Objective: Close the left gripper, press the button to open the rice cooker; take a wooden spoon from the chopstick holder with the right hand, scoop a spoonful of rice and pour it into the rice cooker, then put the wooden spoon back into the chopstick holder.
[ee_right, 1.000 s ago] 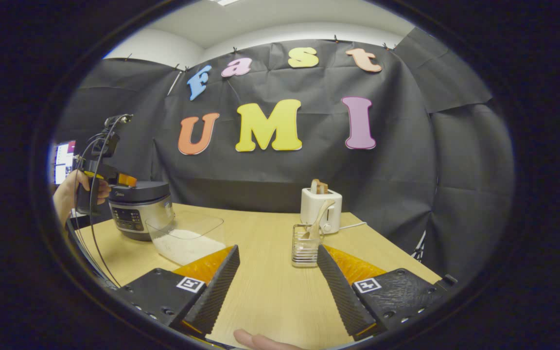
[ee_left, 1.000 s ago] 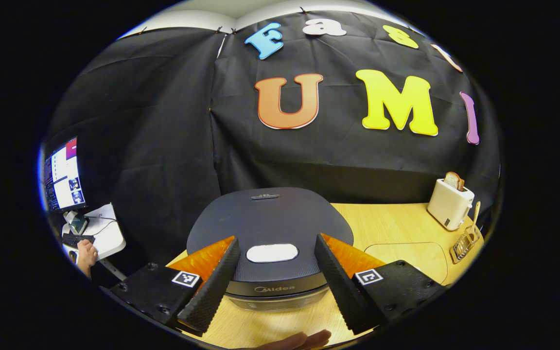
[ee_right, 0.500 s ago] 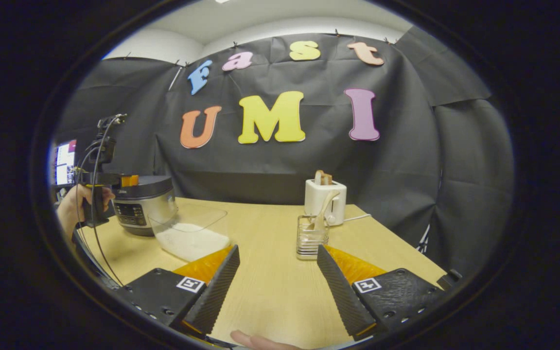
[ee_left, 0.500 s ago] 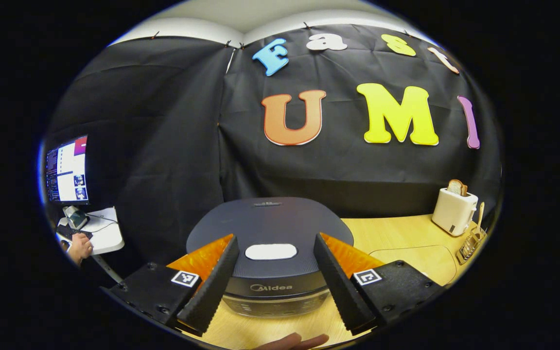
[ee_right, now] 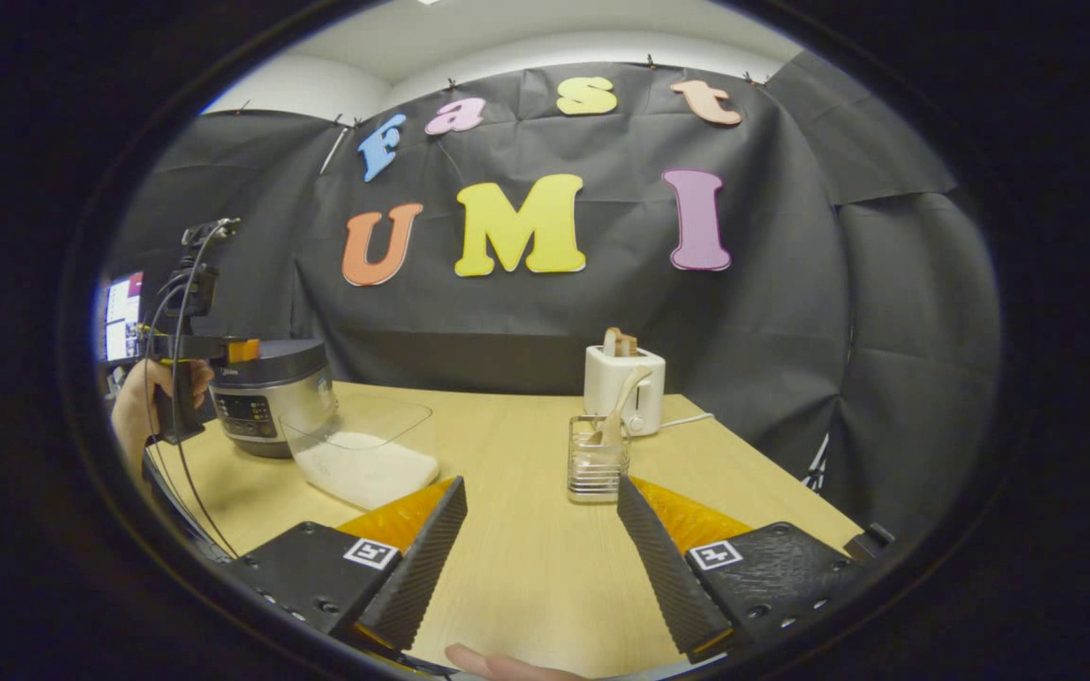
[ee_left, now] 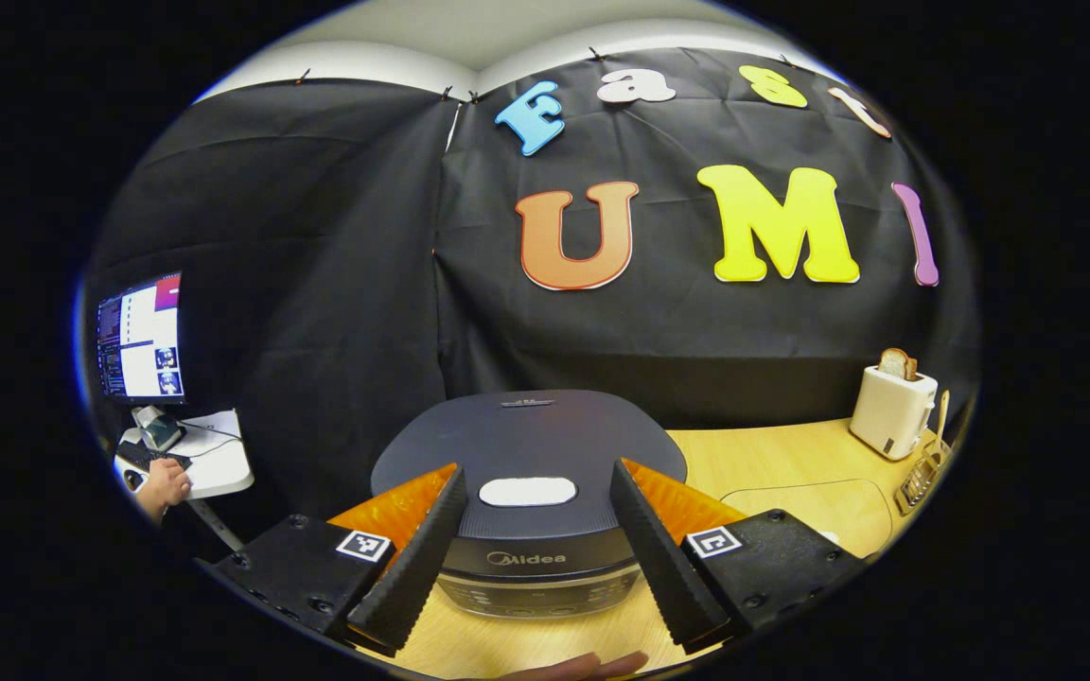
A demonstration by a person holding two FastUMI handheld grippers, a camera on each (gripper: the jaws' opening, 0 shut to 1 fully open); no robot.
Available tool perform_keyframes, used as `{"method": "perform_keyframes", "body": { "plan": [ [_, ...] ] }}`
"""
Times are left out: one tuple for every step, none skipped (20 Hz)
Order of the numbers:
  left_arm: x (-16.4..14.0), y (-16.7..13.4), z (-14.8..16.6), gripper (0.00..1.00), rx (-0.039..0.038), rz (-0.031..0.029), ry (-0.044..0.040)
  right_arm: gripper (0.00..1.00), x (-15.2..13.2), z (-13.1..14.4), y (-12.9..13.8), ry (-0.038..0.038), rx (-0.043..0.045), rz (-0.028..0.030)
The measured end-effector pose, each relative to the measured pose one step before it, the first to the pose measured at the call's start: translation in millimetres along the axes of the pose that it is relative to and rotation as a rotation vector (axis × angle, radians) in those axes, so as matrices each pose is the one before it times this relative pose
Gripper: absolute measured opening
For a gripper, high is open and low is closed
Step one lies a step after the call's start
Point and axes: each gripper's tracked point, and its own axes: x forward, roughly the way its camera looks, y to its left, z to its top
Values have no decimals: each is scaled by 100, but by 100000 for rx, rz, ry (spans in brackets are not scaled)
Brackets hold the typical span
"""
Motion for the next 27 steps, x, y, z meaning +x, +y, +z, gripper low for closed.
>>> {"method": "perform_keyframes", "body": {
  "plan": [
    [-404, -199, 28, 98, -651, -1483, 1388, 95, -100, 186, -132, 242, 337, -890],
    [-587, -426, -43, 98, -330, -2152, 1672, 95, -270, 418, 66, -240, 430, -243],
    [-604, -230, 48, 98, -846, -1773, 977, 97, -432, 487, 267, -886, 583, -200],
    [-821, -247, 98, 98, -2439, -2002, 275, 95, -518, 535, 329, -1183, 62, 10],
    [-1009, -680, -43, 98, -2051, -2913, 1368, 97, -573, 556, 378, -1511, -310, -210],
    [-1207, -738, 128, 98, -1057, -2671, 1237, 95, -452, 767, 256, -1819, -743, -224],
    [-1190, -547, 420, 98, -211, -1771, -530, 95, -332, 740, 381, -1782, -827, -298],
    [-1219, -334, 728, 98, 1025, -1019, -2216, 95, -295, 793, 433, -1865, -687, -37],
    [-1226, -104, 493, 98, 1802, 129, -1496, 95, -288, 704, 433, -1572, -417, 4],
    [-1094, -117, 278, 98, 1943, 117, -1154, 95, -230, 744, 524, -1372, -304, 491],
    [-1114, -161, 4, 98, 2053, 351, 37, 97, -107, 713, 477, -984, -322, 147],
    [-1132, -154, -358, 98, 1323, -8, 1177, 95, -17, 541, 300, -571, -859, -609],
    [-1189, -417, -226, 98, 609, -917, 691, 95, 92, 511, 267, -636, -985, -655],
    [-1146, -709, -71, 98, -143, -2039, -311, 95, 13, 355, 328, -282, -557, -590],
    [-1039, -886, 164, 98, 120, -2628, -1491, 95, 15, 249, 331, -239, -134, -344],
    [-993, -754, 348, 98, -72, -2479, -2814, 95, -6, 270, 378, -312, 29, 390],
    [-996, -713, 136, 98, 120, -2070, -2075, 95, -22, 195, 417, -175, 251, 706],
    [-935, -547, 163, 98, 431, -1310, -1840, 93, -34, 82, 285, 241, 68, 279],
    [-797, -165, 41, 98, 777, -162, -1560, 95, -102, -34, -22, 230, -209, -610],
    [-778, -22, 4, 98, 1092, 724, -1519, 95, -98, -39, -51, -64, -418, -909],
    [-653, -52, 89, 98, 546, 807, -1607, 95, -201, -21, 64, -262, 86, -508],
    [-478, 99, -43, 98, -439, 693, -1061, 95, -153, -75, 252, -267, 317, 752],
    [-387, -227, -220, 98, -995, -144, -622, 95, -68, -364, 497, -87, 163, 1666],
    [-195, -403, -237, 98, -937, -1519, -327, 96, -130, -309, 276, 256, 258, 1275],
    [-268, -772, -1, 98, 982, -2086, 1077, 97, -178, -326, -11, -37, 496, 671],
    [-175, -97, -7, 98, 1280, -528, -575, 97, -255, -216, -219, -1018, 1692, -501],
    [1, 241, 385, 98, 1626, -19, -1535, 97, -367, -79, -212, -1823, 2445, -381]
  ]
}}
